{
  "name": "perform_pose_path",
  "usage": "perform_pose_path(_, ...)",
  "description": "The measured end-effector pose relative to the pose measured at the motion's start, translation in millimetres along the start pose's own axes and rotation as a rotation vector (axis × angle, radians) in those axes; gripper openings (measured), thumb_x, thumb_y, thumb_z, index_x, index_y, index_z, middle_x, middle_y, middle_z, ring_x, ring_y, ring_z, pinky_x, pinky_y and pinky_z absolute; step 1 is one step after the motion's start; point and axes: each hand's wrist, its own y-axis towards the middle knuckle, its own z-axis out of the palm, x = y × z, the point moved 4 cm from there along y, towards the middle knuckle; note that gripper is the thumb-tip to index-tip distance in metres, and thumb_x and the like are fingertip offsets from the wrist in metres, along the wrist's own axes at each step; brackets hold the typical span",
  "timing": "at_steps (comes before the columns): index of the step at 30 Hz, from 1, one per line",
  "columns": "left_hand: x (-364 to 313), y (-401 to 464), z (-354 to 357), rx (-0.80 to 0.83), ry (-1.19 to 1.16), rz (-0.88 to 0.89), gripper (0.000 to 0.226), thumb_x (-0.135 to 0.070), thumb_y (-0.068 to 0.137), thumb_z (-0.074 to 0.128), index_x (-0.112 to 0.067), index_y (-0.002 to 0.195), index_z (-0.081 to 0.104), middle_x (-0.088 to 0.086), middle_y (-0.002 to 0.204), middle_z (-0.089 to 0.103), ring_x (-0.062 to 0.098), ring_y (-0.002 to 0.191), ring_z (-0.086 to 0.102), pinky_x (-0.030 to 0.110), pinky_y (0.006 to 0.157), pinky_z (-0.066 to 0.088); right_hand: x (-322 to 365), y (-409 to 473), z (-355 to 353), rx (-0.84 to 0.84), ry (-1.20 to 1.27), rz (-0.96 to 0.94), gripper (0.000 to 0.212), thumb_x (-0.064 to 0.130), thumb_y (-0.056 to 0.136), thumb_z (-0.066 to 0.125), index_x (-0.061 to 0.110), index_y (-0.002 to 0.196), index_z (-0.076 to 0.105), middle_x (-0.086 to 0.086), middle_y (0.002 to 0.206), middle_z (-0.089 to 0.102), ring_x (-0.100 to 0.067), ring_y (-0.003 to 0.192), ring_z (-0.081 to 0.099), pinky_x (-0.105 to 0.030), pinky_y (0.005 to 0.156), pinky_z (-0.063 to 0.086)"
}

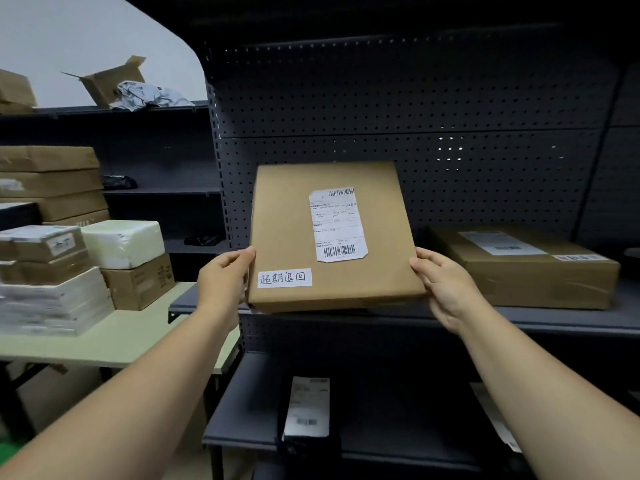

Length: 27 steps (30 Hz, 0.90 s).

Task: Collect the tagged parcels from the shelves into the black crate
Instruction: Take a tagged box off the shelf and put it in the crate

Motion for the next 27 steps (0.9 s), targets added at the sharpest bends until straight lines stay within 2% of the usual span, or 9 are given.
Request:
perform_pose_path(2,-6.1,-24.1,7.1,0.019,-0.018,0.036,0.012,-0.032,0.087,0.064,-0.027,0.078,0.068,0.001,0.089,0.068,0.019,0.078,0.066,0.027,0.05,0.05,10.4,-17.9,-17.3,-0.008,0.006,-0.021,0.032,0.005,0.093,0.052,0.007,0.125,0.056,-0.008,0.114,0.066,-0.014,0.098,0.063,-0.023,0.076,0.048)
perform_pose_path(5,-13.2,-61.1,22.9,0.053,-0.057,0.055,0.013,-0.028,0.087,0.064,-0.026,0.075,0.069,-0.001,0.079,0.066,0.011,0.057,0.065,0.021,0.034,0.045,27.8,-45.7,-49.2,-0.035,0.004,-0.042,0.031,0.004,0.092,0.052,0.01,0.122,0.058,-0.004,0.109,0.068,-0.011,0.095,0.064,-0.022,0.074,0.048)
perform_pose_path(9,-16.8,-108.0,53.8,0.122,-0.1,0.032,0.012,-0.031,0.085,0.066,-0.024,0.076,0.071,0.004,0.086,0.069,0.027,0.078,0.064,0.042,0.054,0.051,49.6,-84.1,-101.3,-0.098,0.016,-0.067,0.025,0.002,0.091,0.053,0.016,0.109,0.063,-0.001,0.102,0.07,-0.01,0.09,0.065,-0.023,0.072,0.049)
perform_pose_path(11,-16.4,-130.4,74.5,0.161,-0.107,0.023,0.011,-0.032,0.084,0.067,-0.025,0.078,0.072,0.004,0.089,0.07,0.029,0.084,0.065,0.048,0.06,0.054,59.6,-103.4,-130.4,-0.141,0.028,-0.081,0.024,0.002,0.091,0.053,0.017,0.107,0.063,-0.001,0.101,0.07,-0.01,0.089,0.065,-0.023,0.071,0.05)
perform_pose_path(15,-14.1,-172.8,129.1,0.273,-0.138,0.024,0.01,-0.029,0.084,0.067,-0.025,0.077,0.072,-0.002,0.082,0.071,0.021,0.079,0.064,0.038,0.061,0.054,79.0,-140.6,-196.0,-0.256,0.028,-0.116,0.029,0.001,0.091,0.051,0.013,0.117,0.06,-0.003,0.104,0.07,-0.01,0.089,0.065,-0.023,0.073,0.052)
perform_pose_path(17,-11.5,-192.9,161.2,0.334,-0.153,0.013,0.009,-0.028,0.085,0.067,-0.024,0.078,0.072,-0.003,0.082,0.071,0.02,0.078,0.063,0.037,0.064,0.052,89.1,-159.0,-229.8,-0.315,0.01,-0.137,0.029,0.001,0.092,0.05,0.012,0.117,0.06,-0.002,0.103,0.07,-0.009,0.088,0.066,-0.023,0.072,0.051)
perform_pose_path(20,-6.9,-224.8,213.4,0.434,-0.172,-0.011,0.01,-0.027,0.085,0.067,-0.024,0.077,0.072,-0.003,0.079,0.07,0.018,0.074,0.062,0.035,0.061,0.051,104.4,-187.6,-281.8,-0.419,-0.006,-0.169,0.027,0.001,0.092,0.049,0.013,0.113,0.061,0.0,0.097,0.071,-0.007,0.082,0.066,-0.02,0.067,0.052)
perform_pose_path(24,-1.6,-270.7,289.0,0.578,-0.193,-0.044,0.011,-0.027,0.084,0.067,-0.023,0.076,0.072,-0.003,0.081,0.07,0.018,0.076,0.062,0.039,0.069,0.051,124.4,-226.5,-351.1,-0.558,-0.036,-0.208,0.025,0.001,0.092,0.049,0.016,0.106,0.063,-0.001,0.098,0.07,-0.009,0.085,0.064,-0.022,0.07,0.05)
perform_pose_path(27,2.1,-308.2,346.3,0.689,-0.204,-0.058,0.011,-0.028,0.085,0.067,-0.022,0.076,0.072,-0.004,0.079,0.07,0.017,0.075,0.062,0.035,0.068,0.05,139.5,-255.8,-401.0,-0.672,-0.068,-0.241,0.027,0.0,0.092,0.048,0.011,0.113,0.061,-0.003,0.101,0.069,-0.011,0.088,0.063,-0.025,0.078,0.05)
